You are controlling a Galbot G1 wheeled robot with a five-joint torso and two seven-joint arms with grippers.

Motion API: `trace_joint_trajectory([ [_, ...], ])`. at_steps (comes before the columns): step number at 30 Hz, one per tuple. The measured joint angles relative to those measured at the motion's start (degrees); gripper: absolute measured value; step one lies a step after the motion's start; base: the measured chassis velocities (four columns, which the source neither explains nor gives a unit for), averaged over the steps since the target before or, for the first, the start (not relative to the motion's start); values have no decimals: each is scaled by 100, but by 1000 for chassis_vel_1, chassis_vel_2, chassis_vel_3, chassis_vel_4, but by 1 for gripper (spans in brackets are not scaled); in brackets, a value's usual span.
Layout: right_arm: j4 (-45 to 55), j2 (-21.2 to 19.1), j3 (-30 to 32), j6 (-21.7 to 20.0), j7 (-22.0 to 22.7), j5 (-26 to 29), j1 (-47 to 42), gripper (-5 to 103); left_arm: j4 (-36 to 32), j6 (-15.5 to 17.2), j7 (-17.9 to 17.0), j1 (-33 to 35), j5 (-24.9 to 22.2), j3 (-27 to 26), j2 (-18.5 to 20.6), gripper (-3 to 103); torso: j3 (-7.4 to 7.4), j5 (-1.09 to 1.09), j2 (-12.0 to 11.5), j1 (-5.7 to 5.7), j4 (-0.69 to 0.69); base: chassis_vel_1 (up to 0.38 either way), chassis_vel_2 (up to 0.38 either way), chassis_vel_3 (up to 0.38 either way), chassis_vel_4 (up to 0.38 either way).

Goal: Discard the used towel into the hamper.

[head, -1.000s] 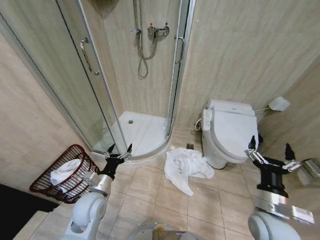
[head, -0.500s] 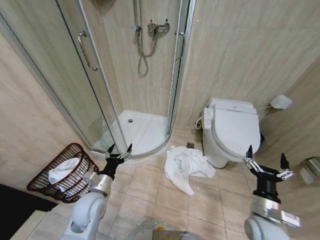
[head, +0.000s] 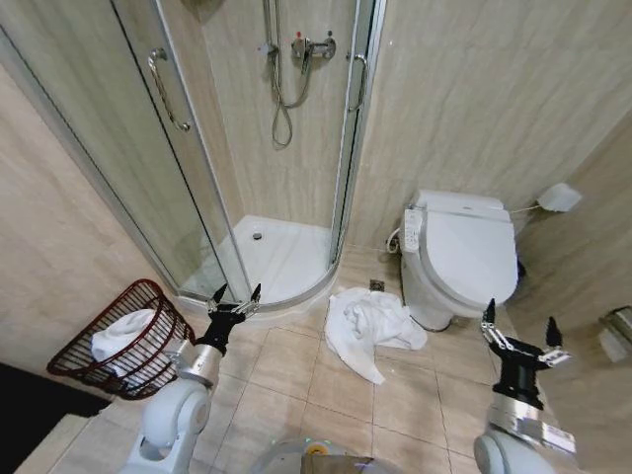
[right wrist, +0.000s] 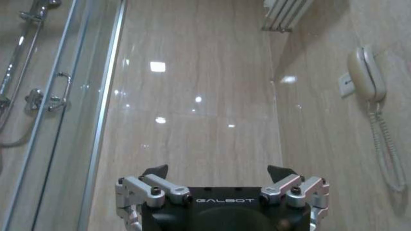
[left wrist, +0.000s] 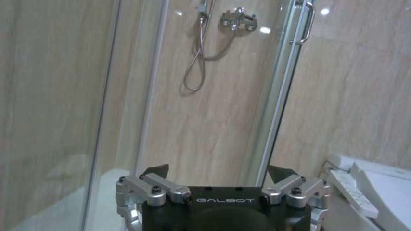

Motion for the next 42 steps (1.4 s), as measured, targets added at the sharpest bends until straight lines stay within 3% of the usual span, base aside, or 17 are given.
trace_joint_trajectory([
  [42,-96,1,64,46,-118,282,46,100,0,0,0,0,0,0,0,100,-605,1,-995,-391,0,0,0,0,0],
])
